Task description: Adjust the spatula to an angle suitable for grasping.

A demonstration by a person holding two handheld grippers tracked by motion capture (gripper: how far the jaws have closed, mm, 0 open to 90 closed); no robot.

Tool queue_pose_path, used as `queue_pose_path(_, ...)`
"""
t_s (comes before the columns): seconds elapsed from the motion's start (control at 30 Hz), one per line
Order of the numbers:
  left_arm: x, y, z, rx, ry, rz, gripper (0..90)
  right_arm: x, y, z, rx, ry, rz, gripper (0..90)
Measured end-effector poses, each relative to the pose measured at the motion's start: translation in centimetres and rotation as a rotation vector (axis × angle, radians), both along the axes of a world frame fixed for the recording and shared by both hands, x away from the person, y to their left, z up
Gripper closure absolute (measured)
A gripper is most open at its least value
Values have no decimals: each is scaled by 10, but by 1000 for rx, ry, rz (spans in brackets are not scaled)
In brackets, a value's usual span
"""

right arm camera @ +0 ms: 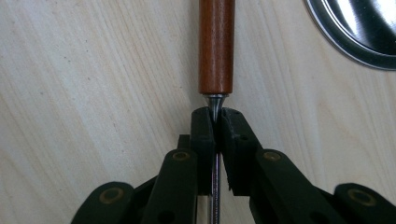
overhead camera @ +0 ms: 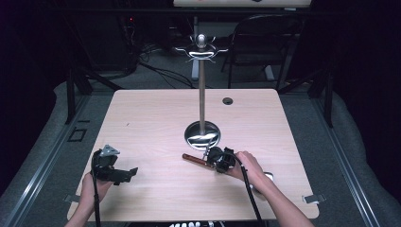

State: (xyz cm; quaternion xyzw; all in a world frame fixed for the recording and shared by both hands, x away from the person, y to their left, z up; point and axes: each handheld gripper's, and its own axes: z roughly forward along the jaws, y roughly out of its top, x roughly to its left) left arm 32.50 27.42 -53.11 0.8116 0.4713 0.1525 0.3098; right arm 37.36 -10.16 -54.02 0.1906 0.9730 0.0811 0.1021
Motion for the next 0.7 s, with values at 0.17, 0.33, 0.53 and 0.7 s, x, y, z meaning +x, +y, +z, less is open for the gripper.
queue_pose_path(0.17,0,0,0,-1,1,0,7,-1,0,0,-5,-4,4,842)
queue_pose_path(0.33,0,1,0,-1,-2,1,7,-1,-2,0,-5,3,1,843)
queue_pose_path(0.53,-1,1,1,-4,-2,2,7,-2,-10,1,-11,20,-22,843)
queue_pose_path(0.7,-1,1,1,-4,-2,1,7,-3,-19,1,-16,27,-47,842)
